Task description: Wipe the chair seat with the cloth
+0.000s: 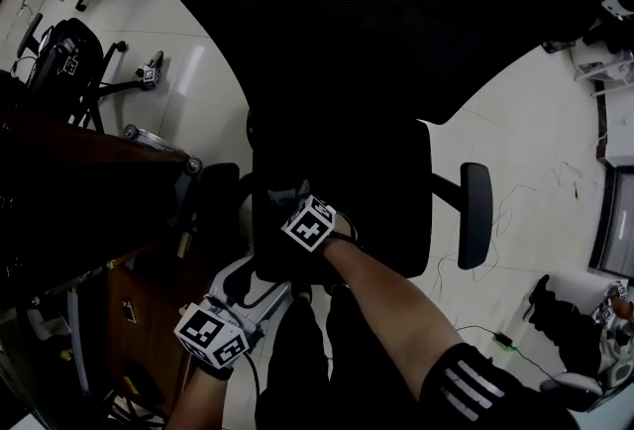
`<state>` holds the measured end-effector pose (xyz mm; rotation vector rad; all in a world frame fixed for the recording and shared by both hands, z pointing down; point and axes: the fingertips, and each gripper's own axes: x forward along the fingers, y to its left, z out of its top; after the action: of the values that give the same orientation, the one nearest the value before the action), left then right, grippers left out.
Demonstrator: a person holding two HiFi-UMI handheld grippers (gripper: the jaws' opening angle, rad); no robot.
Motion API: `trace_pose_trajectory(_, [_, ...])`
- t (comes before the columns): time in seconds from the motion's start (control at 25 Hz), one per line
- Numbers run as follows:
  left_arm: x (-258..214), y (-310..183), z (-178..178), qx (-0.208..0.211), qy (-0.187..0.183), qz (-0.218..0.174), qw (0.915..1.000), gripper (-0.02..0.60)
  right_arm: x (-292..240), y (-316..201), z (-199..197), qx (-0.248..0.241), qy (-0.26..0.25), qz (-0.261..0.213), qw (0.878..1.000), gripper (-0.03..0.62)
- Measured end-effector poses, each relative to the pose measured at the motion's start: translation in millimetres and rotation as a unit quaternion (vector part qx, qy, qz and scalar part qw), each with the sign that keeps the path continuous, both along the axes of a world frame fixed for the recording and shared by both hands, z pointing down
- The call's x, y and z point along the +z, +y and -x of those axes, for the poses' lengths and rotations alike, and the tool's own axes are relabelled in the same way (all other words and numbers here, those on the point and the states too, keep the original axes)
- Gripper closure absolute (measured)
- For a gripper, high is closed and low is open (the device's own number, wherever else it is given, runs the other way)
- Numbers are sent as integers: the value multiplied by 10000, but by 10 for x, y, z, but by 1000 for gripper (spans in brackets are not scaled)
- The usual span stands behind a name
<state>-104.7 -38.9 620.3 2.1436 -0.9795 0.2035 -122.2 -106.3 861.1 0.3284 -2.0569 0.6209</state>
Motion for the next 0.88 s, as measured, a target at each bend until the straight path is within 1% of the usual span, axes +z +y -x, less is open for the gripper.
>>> trace_pose_trajectory(0.08, [34, 44, 9, -14, -1, 41, 10000, 273, 132, 157, 9, -196, 65, 43, 9998, 559])
trace_pose_trajectory(0.16, [59, 73, -14, -10, 34, 70, 10000, 273, 231, 267, -118, -392, 157, 2, 9991, 559])
trace_pose_trajectory(0.28, [77, 107, -77, 53, 107, 76, 9999, 273, 298, 344, -442, -462, 284, 21, 9985, 559])
trace_pose_trajectory(0.36, [72, 135, -153, 145, 163, 64, 9997, 273, 360, 378, -767, -435, 489, 41, 9978, 559])
trace_pose_trajectory(0.52, [7, 149, -364, 379, 263, 42, 9989, 273, 411, 371, -1524, -113, 947, 83, 9954, 559])
trace_pose_trajectory(0.64, [1, 175, -485, 528, 322, 32, 9981, 273, 402, 337, -2004, 122, 1248, 80, 9921, 559])
trace_pose_trajectory(0.76, [18, 204, -557, 632, 373, -4, 9973, 273, 393, 311, -2376, 339, 1480, 110, 9883, 559])
trace_pose_trajectory(0.88, [19, 196, -536, 633, 356, 8, 9974, 273, 411, 361, -2578, 714, 1734, 344, 9817, 559])
